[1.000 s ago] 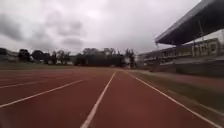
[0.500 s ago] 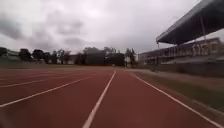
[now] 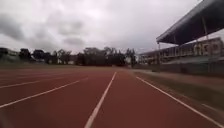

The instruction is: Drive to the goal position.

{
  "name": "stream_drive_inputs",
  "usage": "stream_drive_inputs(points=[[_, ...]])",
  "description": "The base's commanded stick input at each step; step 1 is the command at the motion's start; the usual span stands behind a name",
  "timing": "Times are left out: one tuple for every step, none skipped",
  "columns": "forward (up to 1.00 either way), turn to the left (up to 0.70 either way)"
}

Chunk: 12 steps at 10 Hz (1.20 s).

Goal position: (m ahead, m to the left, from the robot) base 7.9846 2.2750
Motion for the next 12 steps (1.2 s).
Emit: stream_drive_inputs(points=[[0.5, 0.0], [0.5, 0.0], [0.5, 0.0], [0.5, 0.0], [0.5, 0.0], [0.5, -0.18], [0.5, -0.46], [0.5, -0.5], [0.5, -0.5], [0.5, -0.5], [0.5, -0.5], [0.5, -0.5]])
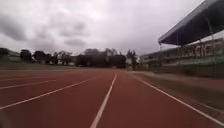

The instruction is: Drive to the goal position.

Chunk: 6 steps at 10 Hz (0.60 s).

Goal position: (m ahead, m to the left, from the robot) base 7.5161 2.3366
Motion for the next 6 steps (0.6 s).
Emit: stream_drive_inputs(points=[[0.5, -0.44], [0.5, -0.31], [0.5, -0.19], [0.5, -0.06], [0.5, 0.0], [0.5, 0.0]])
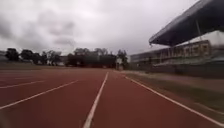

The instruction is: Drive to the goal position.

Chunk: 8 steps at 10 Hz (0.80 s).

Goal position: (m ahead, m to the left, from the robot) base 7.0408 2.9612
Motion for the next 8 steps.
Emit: stream_drive_inputs(points=[[0.5, 0.0], [0.5, 0.0], [0.5, 0.0], [0.5, 0.0], [0.5, 0.0], [0.5, 0.0], [0.5, 0.0], [0.5, 0.0]])
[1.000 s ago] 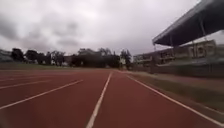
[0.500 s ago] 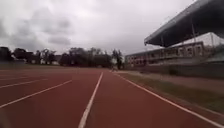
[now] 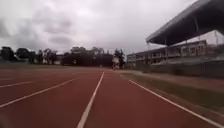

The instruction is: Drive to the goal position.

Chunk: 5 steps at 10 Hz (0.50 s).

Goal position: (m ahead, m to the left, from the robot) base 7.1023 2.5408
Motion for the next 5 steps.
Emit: stream_drive_inputs(points=[[0.5, 0.0], [0.5, 0.0], [0.5, 0.0], [0.5, 0.0], [0.5, 0.0]])
